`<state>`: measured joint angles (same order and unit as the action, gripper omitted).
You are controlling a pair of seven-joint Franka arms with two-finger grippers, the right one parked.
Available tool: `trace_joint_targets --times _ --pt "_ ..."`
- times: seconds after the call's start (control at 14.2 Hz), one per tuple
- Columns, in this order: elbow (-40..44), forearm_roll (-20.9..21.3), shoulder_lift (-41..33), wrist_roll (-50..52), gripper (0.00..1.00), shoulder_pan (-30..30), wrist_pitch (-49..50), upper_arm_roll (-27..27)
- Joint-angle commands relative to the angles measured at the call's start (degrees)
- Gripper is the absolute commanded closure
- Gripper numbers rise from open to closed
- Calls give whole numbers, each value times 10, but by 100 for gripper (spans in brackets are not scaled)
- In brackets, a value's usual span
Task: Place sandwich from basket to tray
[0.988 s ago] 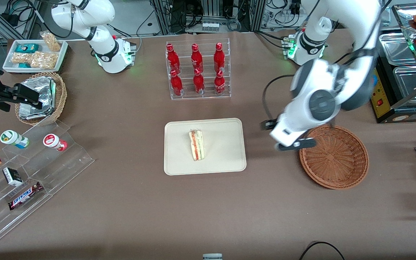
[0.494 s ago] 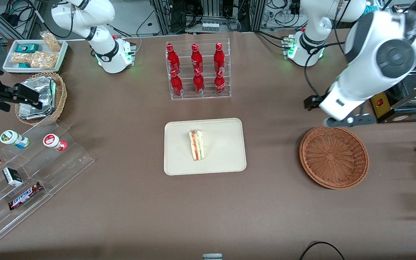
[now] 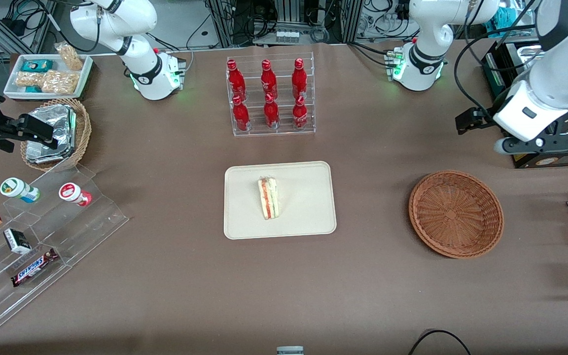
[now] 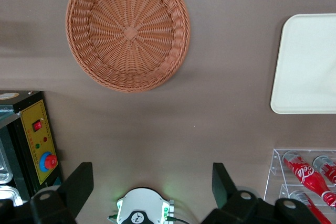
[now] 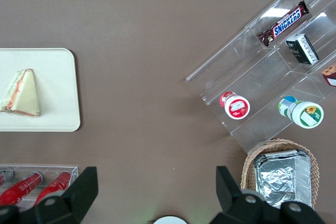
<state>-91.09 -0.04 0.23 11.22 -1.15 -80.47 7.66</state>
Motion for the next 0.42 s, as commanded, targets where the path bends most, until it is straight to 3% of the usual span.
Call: trace_joint_targets --times 0.0,0.35 --pt "31 1 3 -11 0 76 15 55" --pt "65 1 8 -32 0 112 22 61"
